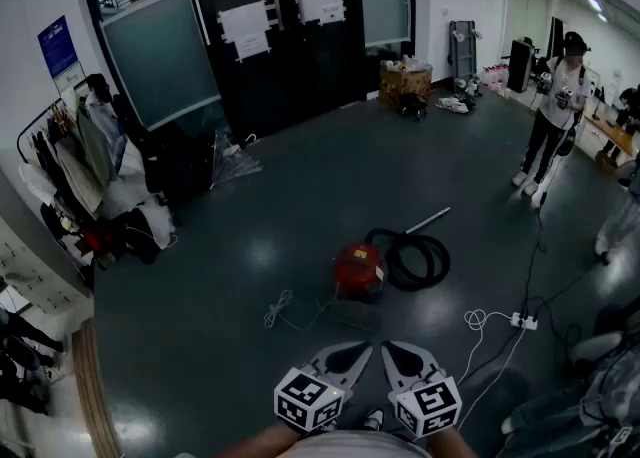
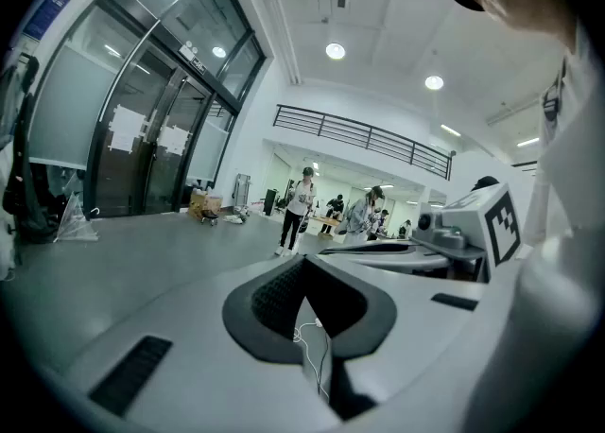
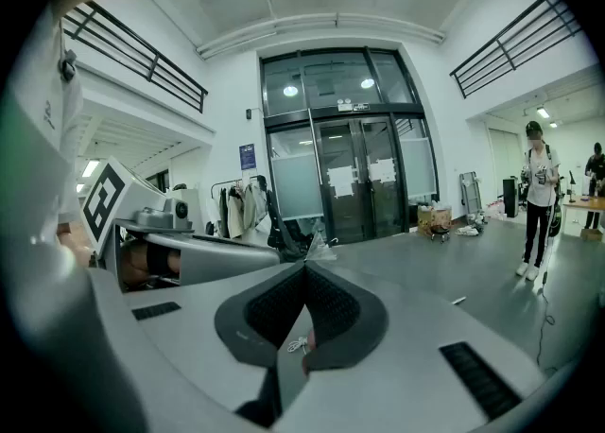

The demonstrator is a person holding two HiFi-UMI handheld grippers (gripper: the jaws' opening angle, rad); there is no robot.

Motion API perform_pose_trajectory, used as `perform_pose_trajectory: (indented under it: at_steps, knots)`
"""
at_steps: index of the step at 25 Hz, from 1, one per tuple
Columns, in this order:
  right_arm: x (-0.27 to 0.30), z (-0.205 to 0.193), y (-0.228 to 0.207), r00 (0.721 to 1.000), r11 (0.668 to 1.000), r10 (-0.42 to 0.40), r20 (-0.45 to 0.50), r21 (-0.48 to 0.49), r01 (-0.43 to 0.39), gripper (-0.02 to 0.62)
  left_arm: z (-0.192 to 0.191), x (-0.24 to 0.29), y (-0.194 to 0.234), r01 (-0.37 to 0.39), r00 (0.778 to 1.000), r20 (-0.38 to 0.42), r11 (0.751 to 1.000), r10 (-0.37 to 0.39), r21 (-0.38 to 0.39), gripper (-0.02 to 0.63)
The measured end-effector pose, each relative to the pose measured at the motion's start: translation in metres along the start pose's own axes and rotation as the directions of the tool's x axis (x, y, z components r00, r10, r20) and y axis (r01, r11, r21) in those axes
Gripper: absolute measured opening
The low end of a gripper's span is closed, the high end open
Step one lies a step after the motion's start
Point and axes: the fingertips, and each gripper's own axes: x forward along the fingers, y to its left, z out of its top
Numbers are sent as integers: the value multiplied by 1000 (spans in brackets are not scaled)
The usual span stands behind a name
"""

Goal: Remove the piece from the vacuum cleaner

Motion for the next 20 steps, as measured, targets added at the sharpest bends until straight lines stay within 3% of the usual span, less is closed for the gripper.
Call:
perform_pose_trajectory:
  at_steps: [20]
  knots:
    - [-4, -3, -26, 999, 999, 38, 39, 31, -40, 15, -10, 22, 0, -23, 999, -22, 999, 24, 24, 6]
